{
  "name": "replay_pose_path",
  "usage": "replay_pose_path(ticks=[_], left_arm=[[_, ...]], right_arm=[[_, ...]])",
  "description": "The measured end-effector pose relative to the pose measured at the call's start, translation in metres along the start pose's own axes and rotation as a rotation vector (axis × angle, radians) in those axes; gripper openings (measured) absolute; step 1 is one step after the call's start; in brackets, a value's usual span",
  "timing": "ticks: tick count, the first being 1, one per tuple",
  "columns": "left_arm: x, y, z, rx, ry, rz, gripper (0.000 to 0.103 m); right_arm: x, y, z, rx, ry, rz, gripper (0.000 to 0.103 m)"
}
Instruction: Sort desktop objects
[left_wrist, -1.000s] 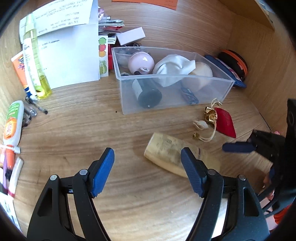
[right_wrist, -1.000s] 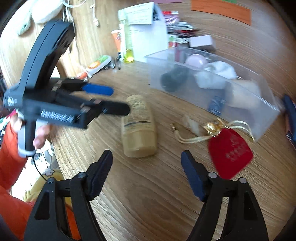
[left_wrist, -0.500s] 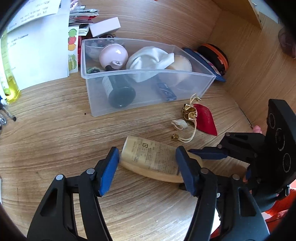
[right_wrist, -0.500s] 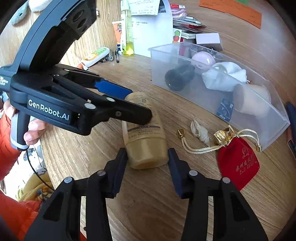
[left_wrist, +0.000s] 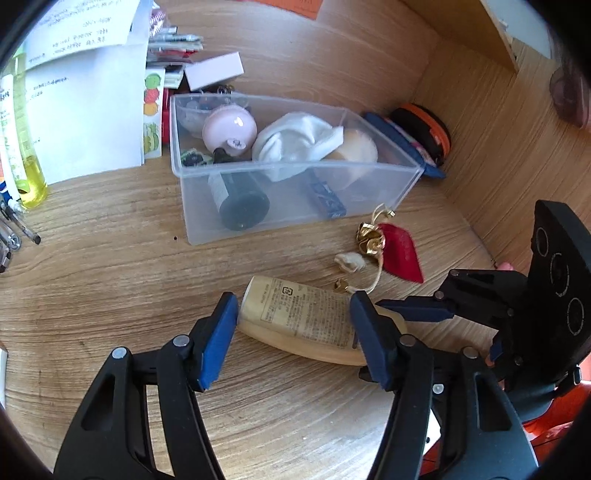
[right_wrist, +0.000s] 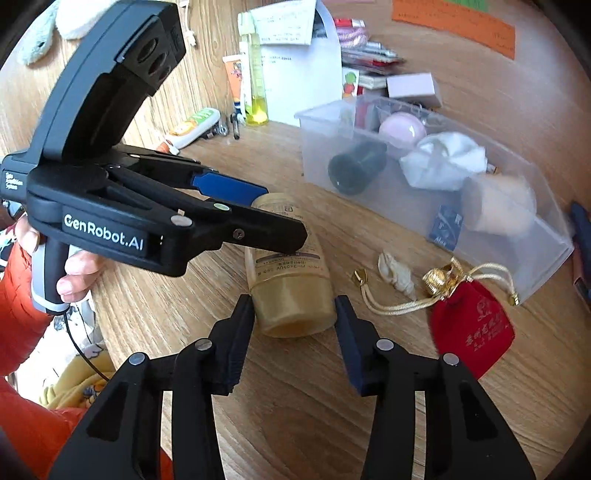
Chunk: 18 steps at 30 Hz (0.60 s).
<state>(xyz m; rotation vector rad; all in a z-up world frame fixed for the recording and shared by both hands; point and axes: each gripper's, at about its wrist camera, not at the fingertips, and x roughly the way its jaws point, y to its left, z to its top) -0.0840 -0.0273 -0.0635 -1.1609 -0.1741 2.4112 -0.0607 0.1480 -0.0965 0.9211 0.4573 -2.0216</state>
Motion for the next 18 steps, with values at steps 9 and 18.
replay_pose_path(ticks=[9, 18], left_arm=[[-0.027, -0.017, 0.018, 0.035, -0.084, 0.011, 0.062], [-0.037, -0.033, 0.051, 0.096, -0.140, 0.039, 0.062]], right_arm=[[-0.027, 0.004, 0.017, -0.024, -0.078, -0.031, 0.041], [-0.044, -0.006, 0.035, -0.041, -0.136, -0.078, 0.041]])
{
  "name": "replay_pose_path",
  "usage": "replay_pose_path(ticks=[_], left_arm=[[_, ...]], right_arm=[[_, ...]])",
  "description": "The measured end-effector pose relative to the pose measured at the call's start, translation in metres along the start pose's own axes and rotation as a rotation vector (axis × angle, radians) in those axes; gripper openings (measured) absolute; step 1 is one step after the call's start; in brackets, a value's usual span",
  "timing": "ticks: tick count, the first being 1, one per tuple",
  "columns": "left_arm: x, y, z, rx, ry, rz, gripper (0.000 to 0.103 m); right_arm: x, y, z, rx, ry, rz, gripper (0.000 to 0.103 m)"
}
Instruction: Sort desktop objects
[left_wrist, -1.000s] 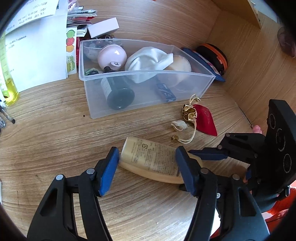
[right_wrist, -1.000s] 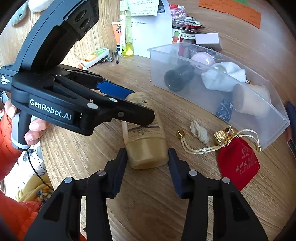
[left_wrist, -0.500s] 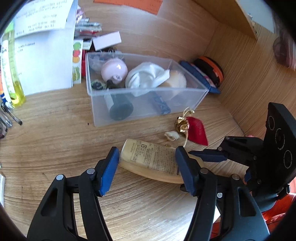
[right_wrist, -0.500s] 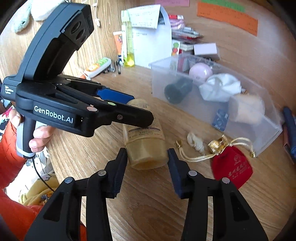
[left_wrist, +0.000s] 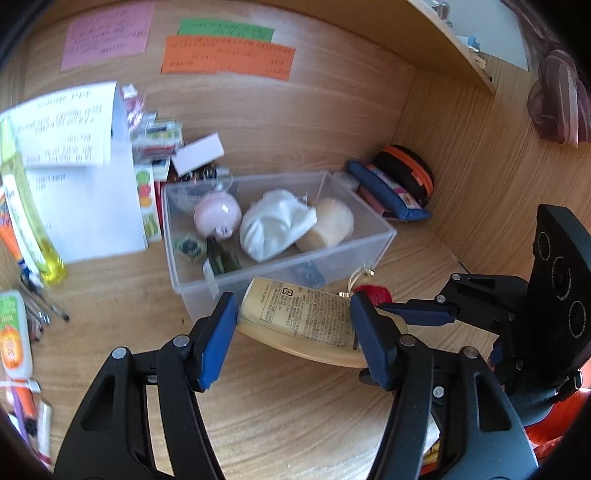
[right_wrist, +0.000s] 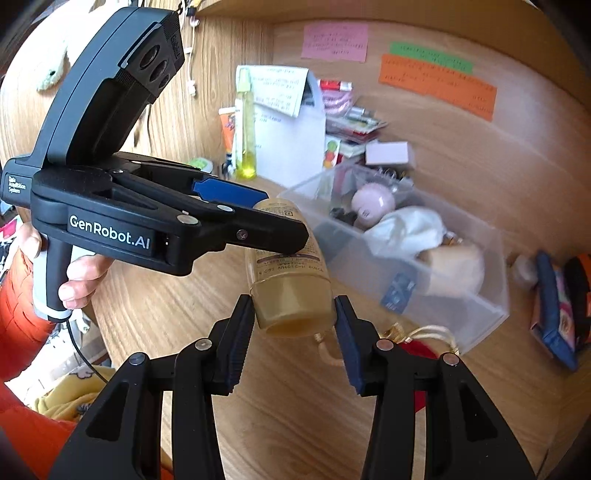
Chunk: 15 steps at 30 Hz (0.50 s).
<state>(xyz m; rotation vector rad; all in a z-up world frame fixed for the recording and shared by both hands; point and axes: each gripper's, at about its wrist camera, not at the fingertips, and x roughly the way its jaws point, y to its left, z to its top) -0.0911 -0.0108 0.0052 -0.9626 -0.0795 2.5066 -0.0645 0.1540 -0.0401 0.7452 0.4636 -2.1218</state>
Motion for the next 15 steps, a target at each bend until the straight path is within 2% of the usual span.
replay_pose_path(ticks=[9, 15], left_arm=[[0.010, -0.002, 0.033, 0.038, -0.041, 0.034, 0.062], [0.031, 0.016, 0.052, 0.022, -0.029, 0.050, 0.062]], right_arm=[[-0.001, -0.024, 0.024, -0.012, -0.044, -0.031, 0.041], [0.017, -0.043, 0.038, -0.015, -0.040, -0.036, 0.041]])
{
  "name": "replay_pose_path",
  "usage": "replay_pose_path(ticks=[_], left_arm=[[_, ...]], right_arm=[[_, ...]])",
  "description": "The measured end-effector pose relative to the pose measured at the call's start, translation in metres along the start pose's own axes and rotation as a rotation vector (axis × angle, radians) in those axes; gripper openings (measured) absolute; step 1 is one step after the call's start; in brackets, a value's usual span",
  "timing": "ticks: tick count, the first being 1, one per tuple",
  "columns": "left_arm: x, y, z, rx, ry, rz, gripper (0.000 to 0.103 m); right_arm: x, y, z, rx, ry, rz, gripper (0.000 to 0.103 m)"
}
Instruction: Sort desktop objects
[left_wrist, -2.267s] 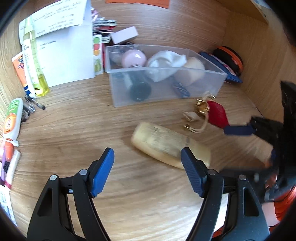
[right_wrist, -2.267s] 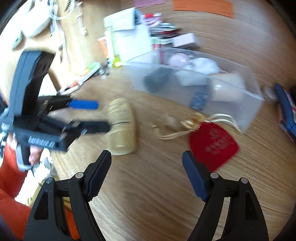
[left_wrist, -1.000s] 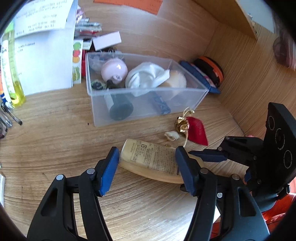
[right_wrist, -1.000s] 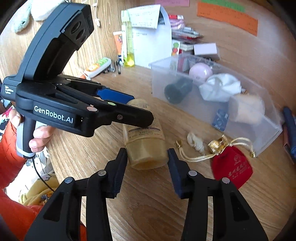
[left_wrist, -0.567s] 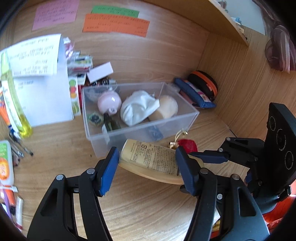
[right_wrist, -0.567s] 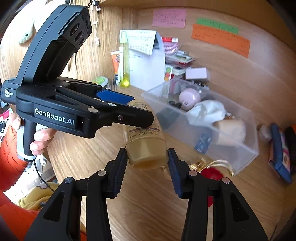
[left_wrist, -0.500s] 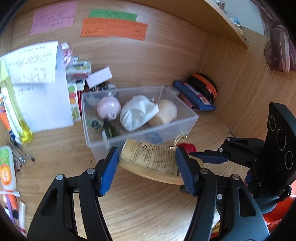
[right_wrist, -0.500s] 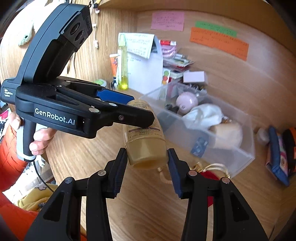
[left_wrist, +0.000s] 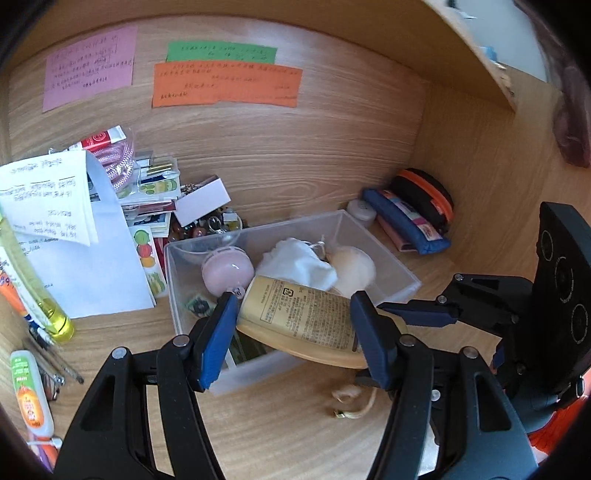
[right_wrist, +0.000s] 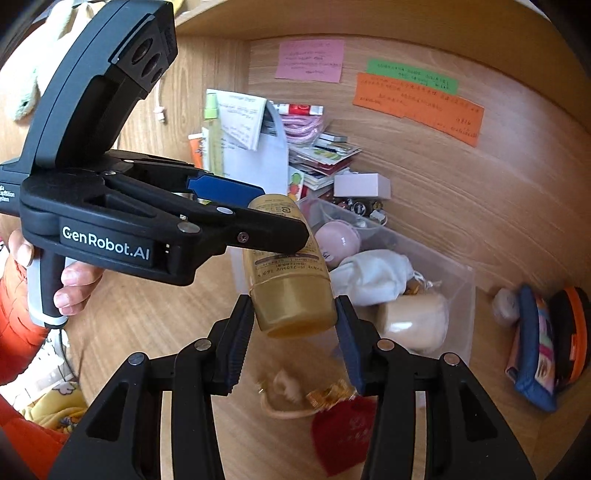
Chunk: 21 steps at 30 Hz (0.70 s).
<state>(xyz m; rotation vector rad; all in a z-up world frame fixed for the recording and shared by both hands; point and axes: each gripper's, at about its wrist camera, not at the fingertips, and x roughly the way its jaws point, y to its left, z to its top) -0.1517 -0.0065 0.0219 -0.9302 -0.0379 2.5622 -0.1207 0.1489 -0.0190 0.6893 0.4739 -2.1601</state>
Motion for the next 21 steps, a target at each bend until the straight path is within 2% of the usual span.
replay_pose_path(ticks=[9, 11, 13, 15, 17, 21], left_arm=[[0.052, 0.033, 0.005, -0.084, 0.076, 0.009, 0.062], [0.059, 0.034, 0.003, -0.090, 0.105, -0.050, 0.054], [0.061, 0.027, 0.001, -0.060, 0.111, -0.030, 0.054], [0.061, 0.022, 0.000, -0.039, 0.104, -0.015, 0.054], [0.060, 0.023, 0.000, -0.053, 0.106, -0.036, 0.054], [0.050, 0.026, 0.002, -0.070, 0.090, -0.020, 0.054]], right_arm=[[0.050, -0.026, 0.010, 0.017, 0.068, 0.008, 0.041], [0.056, -0.029, 0.010, 0.020, 0.077, 0.010, 0.041], [0.056, -0.032, 0.013, 0.022, 0.059, -0.001, 0.033], [0.054, -0.032, 0.016, 0.014, 0.043, -0.013, 0.033], [0.054, -0.031, 0.017, 0.007, 0.044, -0.011, 0.033], [0.049, -0.026, 0.016, -0.010, 0.040, -0.034, 0.033]])
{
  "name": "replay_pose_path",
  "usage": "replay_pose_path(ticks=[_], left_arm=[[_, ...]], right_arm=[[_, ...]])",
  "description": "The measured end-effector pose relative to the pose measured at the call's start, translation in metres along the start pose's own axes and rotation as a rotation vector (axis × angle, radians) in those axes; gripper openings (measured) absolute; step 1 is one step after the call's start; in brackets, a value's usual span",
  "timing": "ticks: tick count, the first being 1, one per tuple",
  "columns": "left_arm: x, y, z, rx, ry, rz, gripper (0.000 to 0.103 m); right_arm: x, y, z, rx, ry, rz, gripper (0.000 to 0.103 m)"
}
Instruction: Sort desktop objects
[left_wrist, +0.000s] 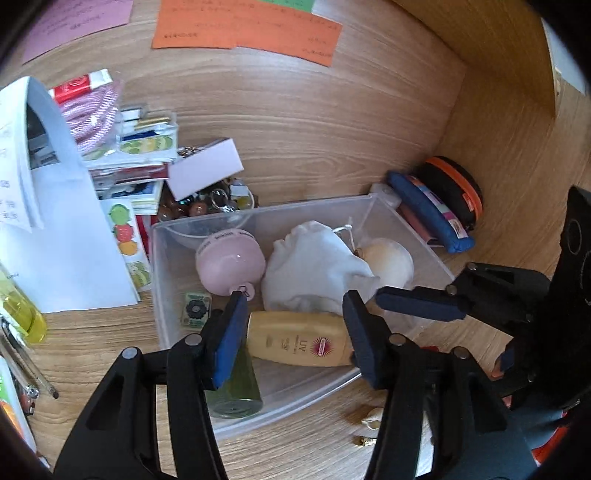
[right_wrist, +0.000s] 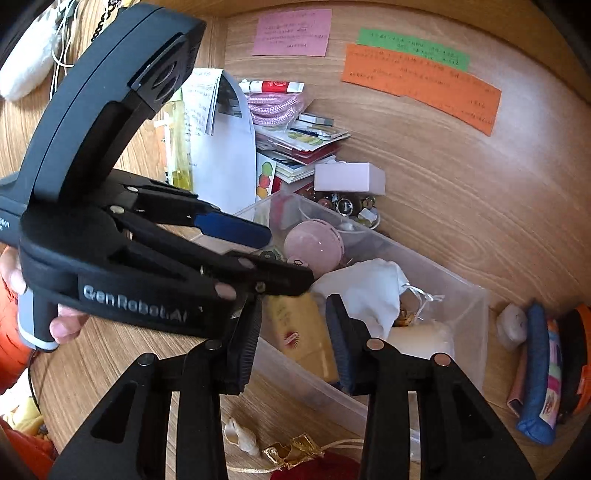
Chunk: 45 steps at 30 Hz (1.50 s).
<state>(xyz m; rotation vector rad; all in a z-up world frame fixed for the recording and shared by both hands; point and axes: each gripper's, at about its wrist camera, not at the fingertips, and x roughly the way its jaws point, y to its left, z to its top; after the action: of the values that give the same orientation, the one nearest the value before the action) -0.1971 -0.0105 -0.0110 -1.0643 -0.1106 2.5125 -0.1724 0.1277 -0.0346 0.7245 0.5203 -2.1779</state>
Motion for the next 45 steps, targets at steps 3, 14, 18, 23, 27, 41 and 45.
replay_pose_path(ticks=[3, 14, 18, 23, 27, 41, 45], left_arm=[[-0.009, 0.000, 0.001, -0.002, -0.022, 0.040, 0.054], [-0.049, -0.013, -0.020, 0.008, -0.070, 0.144, 0.073], [-0.054, -0.030, -0.039, 0.045, -0.060, 0.172, 0.081], [-0.045, -0.051, -0.064, 0.092, -0.011, 0.168, 0.088], [-0.028, -0.070, -0.083, 0.142, 0.054, 0.151, 0.088], [0.008, -0.079, -0.098, 0.163, 0.127, 0.147, 0.077], [0.017, -0.078, -0.096, 0.168, 0.155, 0.124, 0.070]], right_arm=[[-0.008, 0.000, 0.000, 0.003, -0.003, -0.005, 0.033], [-0.049, -0.008, -0.027, 0.034, -0.007, -0.111, 0.060], [-0.065, -0.018, -0.043, 0.067, 0.010, -0.143, 0.064], [-0.071, -0.023, -0.064, 0.087, 0.040, -0.155, 0.069], [-0.068, -0.023, -0.083, 0.090, 0.078, -0.145, 0.071], [-0.029, -0.022, -0.117, 0.072, 0.202, -0.061, 0.071], [-0.017, -0.030, -0.116, 0.085, 0.217, -0.032, 0.071]])
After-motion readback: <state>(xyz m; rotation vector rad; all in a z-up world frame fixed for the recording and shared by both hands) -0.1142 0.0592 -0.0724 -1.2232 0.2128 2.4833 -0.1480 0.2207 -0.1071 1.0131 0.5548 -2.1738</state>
